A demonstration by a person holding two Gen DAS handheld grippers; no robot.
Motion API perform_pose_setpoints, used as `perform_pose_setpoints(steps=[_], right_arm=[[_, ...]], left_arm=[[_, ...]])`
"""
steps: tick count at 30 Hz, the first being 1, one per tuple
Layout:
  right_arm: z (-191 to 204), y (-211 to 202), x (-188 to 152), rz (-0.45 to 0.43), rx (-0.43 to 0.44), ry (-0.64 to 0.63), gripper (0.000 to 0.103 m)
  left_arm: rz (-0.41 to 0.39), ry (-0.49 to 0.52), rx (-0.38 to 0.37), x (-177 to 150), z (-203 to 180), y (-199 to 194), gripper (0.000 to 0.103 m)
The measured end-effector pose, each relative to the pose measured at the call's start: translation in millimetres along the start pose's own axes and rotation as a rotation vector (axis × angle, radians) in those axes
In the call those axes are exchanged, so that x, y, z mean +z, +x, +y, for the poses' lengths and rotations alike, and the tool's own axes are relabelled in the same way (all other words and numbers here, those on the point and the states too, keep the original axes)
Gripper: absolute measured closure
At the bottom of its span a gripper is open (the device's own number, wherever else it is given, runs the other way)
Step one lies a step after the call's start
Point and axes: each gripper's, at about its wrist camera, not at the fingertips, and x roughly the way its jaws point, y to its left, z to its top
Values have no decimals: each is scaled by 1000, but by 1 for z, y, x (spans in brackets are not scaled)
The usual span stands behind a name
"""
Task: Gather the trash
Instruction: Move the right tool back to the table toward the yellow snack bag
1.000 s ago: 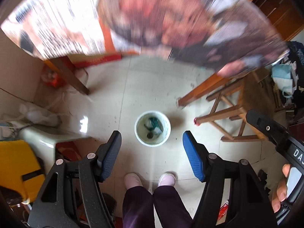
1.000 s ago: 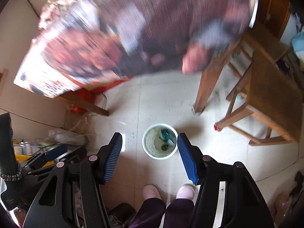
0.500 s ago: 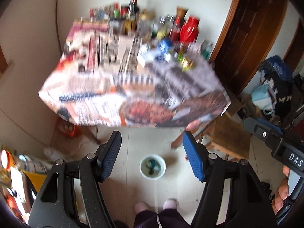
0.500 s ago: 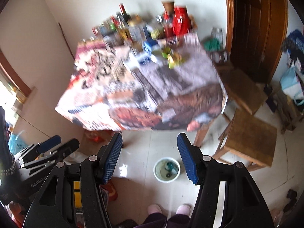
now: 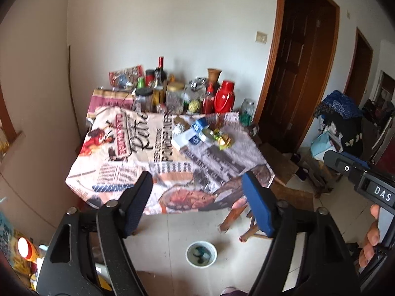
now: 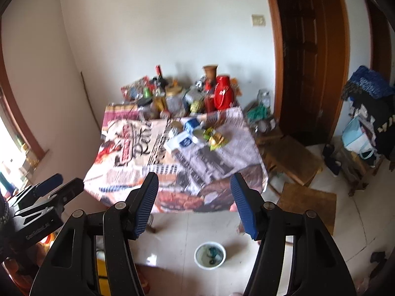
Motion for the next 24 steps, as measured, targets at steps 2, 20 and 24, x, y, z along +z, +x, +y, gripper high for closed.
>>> perform_pose_setpoints(steps=[2, 20, 24], right_arm=[[-1, -3, 5, -27, -21, 6, 30], [-62, 80, 106, -78, 5, -16, 23], [-78, 108, 133, -61, 22, -71, 23]], left_arm=[[-22, 11, 5, 6, -1, -1, 18], [-132, 4, 83, 118, -33, 107, 11], [-174, -30, 132, 145, -46, 137, 11]])
